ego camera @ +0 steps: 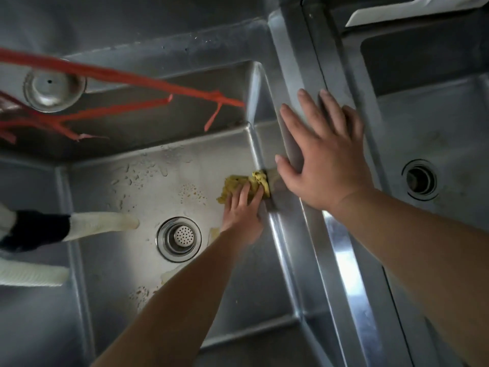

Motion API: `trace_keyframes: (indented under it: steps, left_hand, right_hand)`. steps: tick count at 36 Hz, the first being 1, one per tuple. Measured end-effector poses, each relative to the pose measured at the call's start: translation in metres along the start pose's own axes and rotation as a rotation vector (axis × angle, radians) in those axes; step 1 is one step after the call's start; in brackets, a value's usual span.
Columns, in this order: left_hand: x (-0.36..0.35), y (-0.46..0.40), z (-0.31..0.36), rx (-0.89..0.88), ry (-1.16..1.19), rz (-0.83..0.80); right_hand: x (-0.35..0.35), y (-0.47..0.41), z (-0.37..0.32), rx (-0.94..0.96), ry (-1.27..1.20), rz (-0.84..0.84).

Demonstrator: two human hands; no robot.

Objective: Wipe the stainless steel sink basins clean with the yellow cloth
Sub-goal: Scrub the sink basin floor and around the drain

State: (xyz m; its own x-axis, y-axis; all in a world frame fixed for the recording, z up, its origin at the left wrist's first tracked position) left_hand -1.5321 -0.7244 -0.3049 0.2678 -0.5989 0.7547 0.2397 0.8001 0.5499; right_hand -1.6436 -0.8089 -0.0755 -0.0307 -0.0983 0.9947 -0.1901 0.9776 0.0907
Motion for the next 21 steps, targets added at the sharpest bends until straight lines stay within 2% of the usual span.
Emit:
trace_keyframes:
  steps: [4, 12, 17, 21]
  left_hand:
    - [-0.036, 0.038, 0.004, -0.082, -0.138, -0.078]
    - [-0.097, 0.114, 0.018, -0.304, -0.259, -0.142]
    - [-0.139, 0.158, 0.032, -0.502, -0.375, -0.306]
    - [-0.158, 0.19, 0.046, -0.673, -0.639, -0.433]
  right_hand:
    - [0.0, 0.0, -0.001, 0.006, 0.001, 0.017]
    - [0.001, 0.003, -0.007, 0.018, 0.077, 0.046]
    - [0.003, 0.014, -0.012, 0.043, 0.094, 0.058]
    - [0.004, 0.054, -0.035, 0.094, -0.054, 0.086]
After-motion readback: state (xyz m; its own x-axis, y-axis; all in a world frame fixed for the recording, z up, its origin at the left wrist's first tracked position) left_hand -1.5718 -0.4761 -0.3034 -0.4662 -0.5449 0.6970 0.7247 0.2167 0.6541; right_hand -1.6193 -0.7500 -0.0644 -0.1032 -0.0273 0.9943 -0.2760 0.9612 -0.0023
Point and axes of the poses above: each hand's wrist, its own y-axis away from the middle knuckle, its own x-axis out of the back of the hand, z = x × y, the point moved 9 cm from there along -y, towards the middle knuckle
